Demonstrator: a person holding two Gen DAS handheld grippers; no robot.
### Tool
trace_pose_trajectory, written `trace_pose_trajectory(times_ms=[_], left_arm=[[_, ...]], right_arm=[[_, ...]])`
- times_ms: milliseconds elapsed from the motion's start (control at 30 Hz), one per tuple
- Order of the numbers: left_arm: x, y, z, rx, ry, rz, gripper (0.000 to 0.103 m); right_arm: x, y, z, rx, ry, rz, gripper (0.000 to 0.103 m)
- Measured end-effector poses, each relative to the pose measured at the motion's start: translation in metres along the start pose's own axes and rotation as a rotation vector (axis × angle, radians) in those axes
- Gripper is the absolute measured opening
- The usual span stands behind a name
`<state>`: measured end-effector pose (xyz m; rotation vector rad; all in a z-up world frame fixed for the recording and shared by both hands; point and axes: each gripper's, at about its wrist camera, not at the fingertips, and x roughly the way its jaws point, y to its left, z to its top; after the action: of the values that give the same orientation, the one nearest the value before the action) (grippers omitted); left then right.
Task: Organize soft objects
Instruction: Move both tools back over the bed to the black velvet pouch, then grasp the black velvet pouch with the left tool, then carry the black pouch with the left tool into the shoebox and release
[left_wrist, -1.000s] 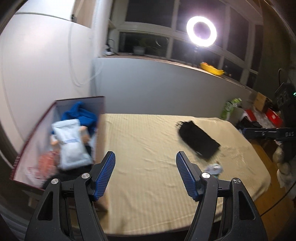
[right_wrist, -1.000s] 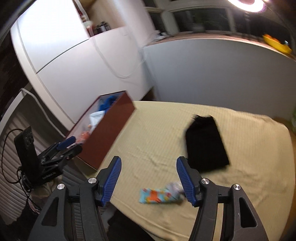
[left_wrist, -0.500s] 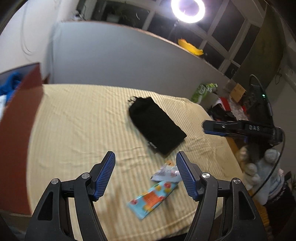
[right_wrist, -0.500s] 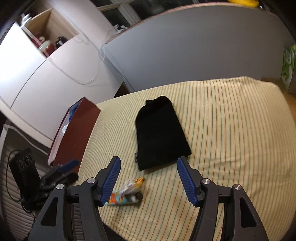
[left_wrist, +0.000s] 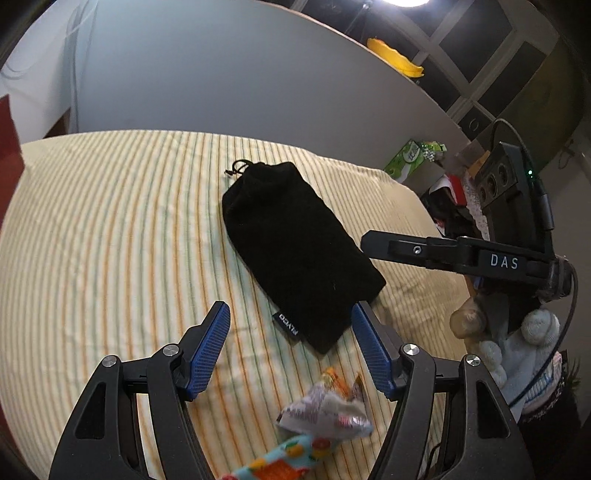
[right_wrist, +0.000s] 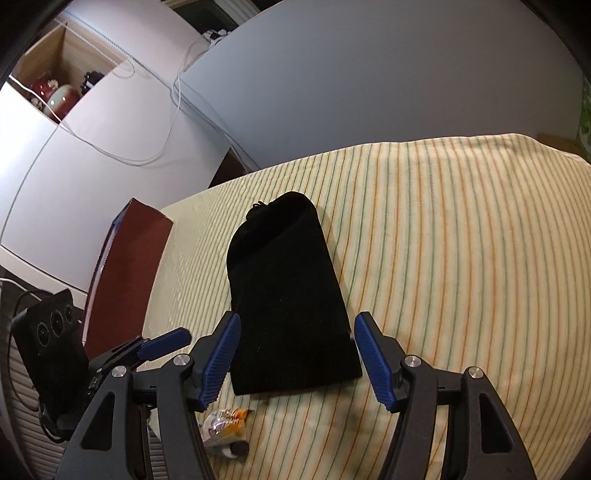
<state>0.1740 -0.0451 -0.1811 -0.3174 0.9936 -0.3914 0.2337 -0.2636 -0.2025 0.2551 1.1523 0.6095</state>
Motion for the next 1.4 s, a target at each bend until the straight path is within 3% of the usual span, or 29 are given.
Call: trace_pose_trajectory(times_ms=[367,467,600,833,1167,1400], left_arm=[[0.027,-0.013,0.005,0.031,0.031,0.006,0.068],[0.032,-0.013,0.005,0.036,0.033,0.0,0.063],[0.035,-0.016,0.005,0.051,0.027,-0.006,0.046],[0.033,-0.023,0.009,0.083,0.006,0.0,0.041],[0.002,-0.02,0.007,0.109,-0.058,0.009,0.038],[-0.055,-0.015,0.003,0.124,-0.153,0.013,0.038]], right_arm=[[0.026,0.011,0.006,-0.034,0.053,-0.023,0.057],[0.031,0.015,0.008,-0.04,0.064,-0.034,0.051],[0.036,0.015,0.009,-0.035,0.076,-0.031,0.044],[0.039,0.019,0.011,-0.056,0.081,-0.036,0.04],[0.016,0.022,0.009,-0.04,0.025,0.019,0.031],[-0.015,0.061,0.007,-0.097,-0.026,0.033,0.029]])
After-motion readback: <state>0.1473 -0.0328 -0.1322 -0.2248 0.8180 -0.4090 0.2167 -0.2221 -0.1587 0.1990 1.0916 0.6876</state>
